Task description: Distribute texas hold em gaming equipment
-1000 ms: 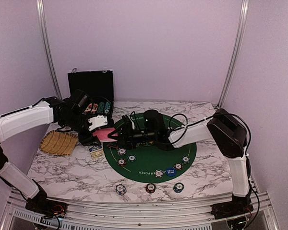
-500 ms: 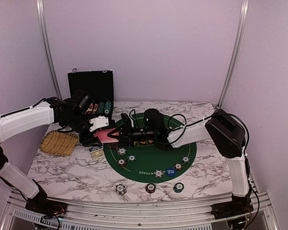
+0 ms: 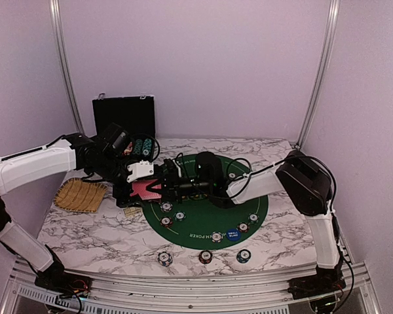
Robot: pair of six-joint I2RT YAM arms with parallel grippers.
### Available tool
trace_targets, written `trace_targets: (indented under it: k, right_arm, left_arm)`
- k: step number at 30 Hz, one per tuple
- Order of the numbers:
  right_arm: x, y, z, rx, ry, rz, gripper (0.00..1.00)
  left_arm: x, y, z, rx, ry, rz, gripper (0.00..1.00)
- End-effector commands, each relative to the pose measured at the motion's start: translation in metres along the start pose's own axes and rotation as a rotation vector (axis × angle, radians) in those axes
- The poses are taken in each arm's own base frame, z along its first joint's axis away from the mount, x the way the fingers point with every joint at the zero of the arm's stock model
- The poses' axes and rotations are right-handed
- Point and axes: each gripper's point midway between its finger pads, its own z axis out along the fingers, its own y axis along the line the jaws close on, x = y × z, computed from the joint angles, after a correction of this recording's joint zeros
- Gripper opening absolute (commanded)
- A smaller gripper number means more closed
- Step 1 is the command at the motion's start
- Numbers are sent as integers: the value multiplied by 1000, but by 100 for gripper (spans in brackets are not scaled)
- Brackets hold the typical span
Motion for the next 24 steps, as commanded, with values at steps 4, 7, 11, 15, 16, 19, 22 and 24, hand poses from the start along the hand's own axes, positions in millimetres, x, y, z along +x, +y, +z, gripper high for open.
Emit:
trace_targets:
  k: [4,7,11,15,16,19,22,24]
  right_arm:
    - [0,28,9,-81,14,-63,10]
    - [1,29,9,-90,17,-62,10]
    - [3,28,10,-92,23,-57,10]
    - [5,26,11,-93,27,-50,10]
    - [5,26,11,-93,27,-49,10]
    - [6,24,13,-94,33,-45,10]
    - [7,25,15,-102,38,-41,10]
    - [7,26,16,-107,42,-39,10]
  left_arm:
    - [-7,0,2,17,-1,34,97]
    - [-6,1,6,10,12,44,97]
    - [-6,10,10,-32,19,41,96]
    - [-9,13,10,-42,10,40,96]
    - [-11,14,10,-43,7,41,96]
    - [-15,14,8,-40,-6,43,95]
    - [-15,12,10,-31,-7,46,95]
    - [-13,9,12,-24,1,51,93]
